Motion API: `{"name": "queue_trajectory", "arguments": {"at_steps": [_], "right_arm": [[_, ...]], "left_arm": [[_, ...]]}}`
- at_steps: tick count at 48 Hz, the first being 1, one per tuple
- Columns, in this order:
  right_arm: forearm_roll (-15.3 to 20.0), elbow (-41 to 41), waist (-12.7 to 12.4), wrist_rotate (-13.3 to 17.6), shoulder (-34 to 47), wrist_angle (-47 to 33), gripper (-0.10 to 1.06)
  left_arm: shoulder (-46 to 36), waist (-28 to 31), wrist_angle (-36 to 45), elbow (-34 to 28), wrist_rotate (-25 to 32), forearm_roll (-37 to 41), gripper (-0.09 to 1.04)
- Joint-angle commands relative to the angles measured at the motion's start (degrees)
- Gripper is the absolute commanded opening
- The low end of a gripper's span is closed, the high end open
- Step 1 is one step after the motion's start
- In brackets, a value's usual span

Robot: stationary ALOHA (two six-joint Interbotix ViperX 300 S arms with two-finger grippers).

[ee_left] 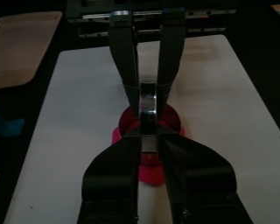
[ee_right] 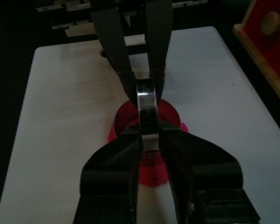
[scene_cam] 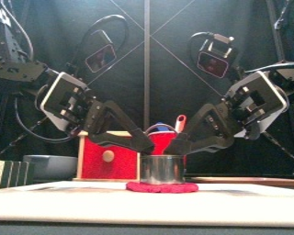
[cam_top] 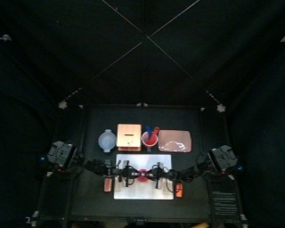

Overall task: Get the cutter from the drawer then cut the dough then place the extra dough in the bowl
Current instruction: Cut the dough

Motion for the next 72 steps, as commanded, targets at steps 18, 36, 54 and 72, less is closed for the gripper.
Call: {"name": "queue_trajectory", "arguments": {"at_steps": [18, 36, 54, 72], "right_arm": [[-1.32, 0.44, -1.14, 0.88, -1.58, 2.29, 0.45], [1.58, 0.88, -1.23, 1.05, 0.44, 8.88, 0.44], [2.64, 0.35, -0.88, 1.14, 3.25, 11.07, 0.43], [4.75, 0.09, -0.53, 1.23, 5.36, 12.66, 0.43]], "left_arm": [[0.44, -0.09, 3.52, 0.26, 0.26, 0.44, 0.55], [1.49, -0.35, 9.4, -0.97, 0.18, 0.26, 0.55], [3.52, -0.44, 9.84, -1.05, -0.18, -0.35, 0.55], [3.69, -0.7, 11.16, -0.97, -0.18, -0.44, 0.55]]}}
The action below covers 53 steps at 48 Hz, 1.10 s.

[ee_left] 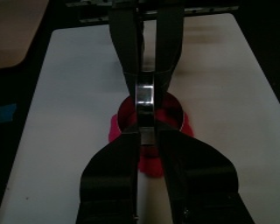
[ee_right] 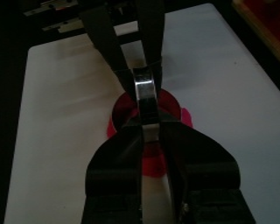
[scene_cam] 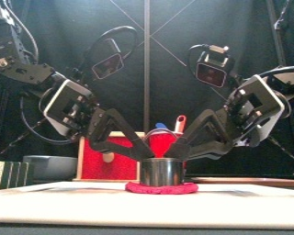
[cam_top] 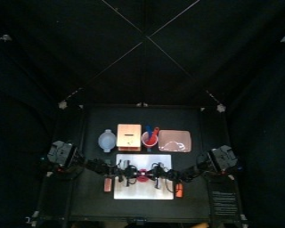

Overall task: Get the cutter from the drawer then cut the dough then place the extra dough in the bowl
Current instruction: Cut the dough

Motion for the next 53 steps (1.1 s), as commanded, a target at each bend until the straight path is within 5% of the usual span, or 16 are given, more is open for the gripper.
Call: {"name": "queue_trajectory", "arguments": {"at_steps": [1, 53], "right_arm": [[0.88, 0.18, 0.0, 0.7, 3.34, 3.6, 0.43], [-0.26, 0.53, 0.44, -0.26, 4.13, 11.16, 0.43]], "left_arm": [[1.85, -0.7, 2.99, 0.62, -0.18, 0.0, 0.55], [3.69, -1.41, 10.99, -0.88, 1.93, 2.02, 0.55]]}}
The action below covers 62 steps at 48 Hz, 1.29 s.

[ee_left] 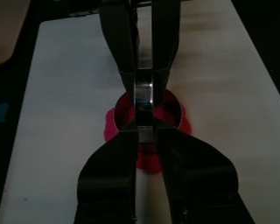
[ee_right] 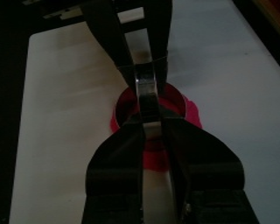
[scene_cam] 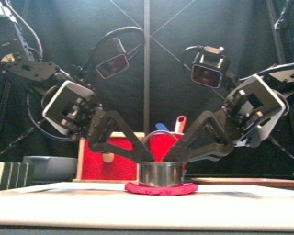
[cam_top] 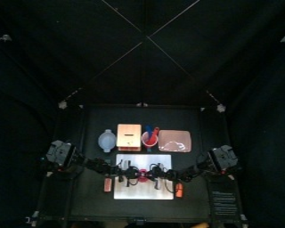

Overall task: Get the cutter from the drawer then cut the dough then place the extra dough in the bowl
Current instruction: Cut the dough

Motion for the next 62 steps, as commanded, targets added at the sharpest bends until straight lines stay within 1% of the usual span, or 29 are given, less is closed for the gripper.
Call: {"name": "queue_trajectory", "arguments": {"at_steps": [1, 39, 43, 50, 62], "right_arm": [[0.26, 0.7, -0.09, 0.44, 4.22, 4.92, 0.43], [0.26, 0.44, -0.18, 0.26, 4.22, 5.89, 0.43], [0.0, 0.44, -0.18, 0.26, 4.22, 5.89, 0.43], [-1.58, 0.35, -0.26, 0.44, 4.22, 6.33, 0.43], [-2.11, -0.18, -0.26, 0.44, 5.45, 8.7, 0.43]], "left_arm": [[3.78, -1.49, 3.96, 0.7, 0.62, 0.35, 0.55], [4.48, -1.85, 4.83, 1.05, 0.53, 0.26, 0.55], [4.66, -1.76, 5.27, 0.97, 0.53, 0.35, 0.55], [5.36, -1.85, 6.42, 0.53, 0.53, 0.35, 0.55], [6.5, -1.85, 8.09, -0.09, 0.62, 0.44, 0.55]]}}
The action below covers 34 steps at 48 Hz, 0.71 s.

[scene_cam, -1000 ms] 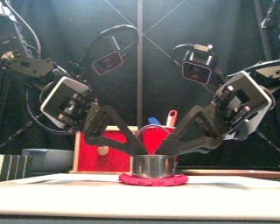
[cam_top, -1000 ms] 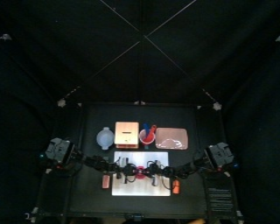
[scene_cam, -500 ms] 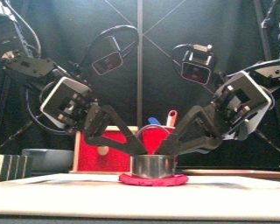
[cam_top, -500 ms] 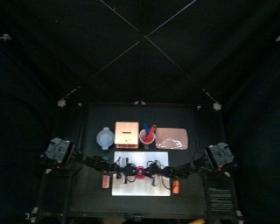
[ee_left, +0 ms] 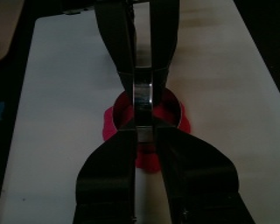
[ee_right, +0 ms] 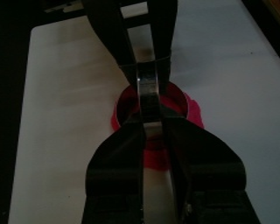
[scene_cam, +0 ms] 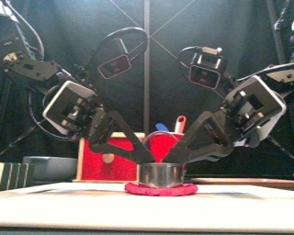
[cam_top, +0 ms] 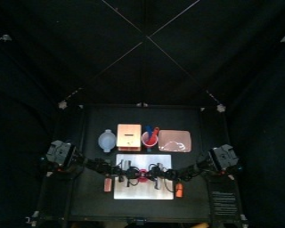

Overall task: Get the cutter from the drawer then cut the dough then place the extra dough in the bowl
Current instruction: Cut the dough

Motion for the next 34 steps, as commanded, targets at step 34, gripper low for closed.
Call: {"name": "queue_trajectory", "arguments": {"at_steps": [34], "right_arm": [[0.18, -0.44, 0.0, 1.14, 4.75, 5.89, 0.43]], "left_arm": [[4.83, -1.93, 5.63, -0.26, 0.26, 0.18, 0.55]]}}
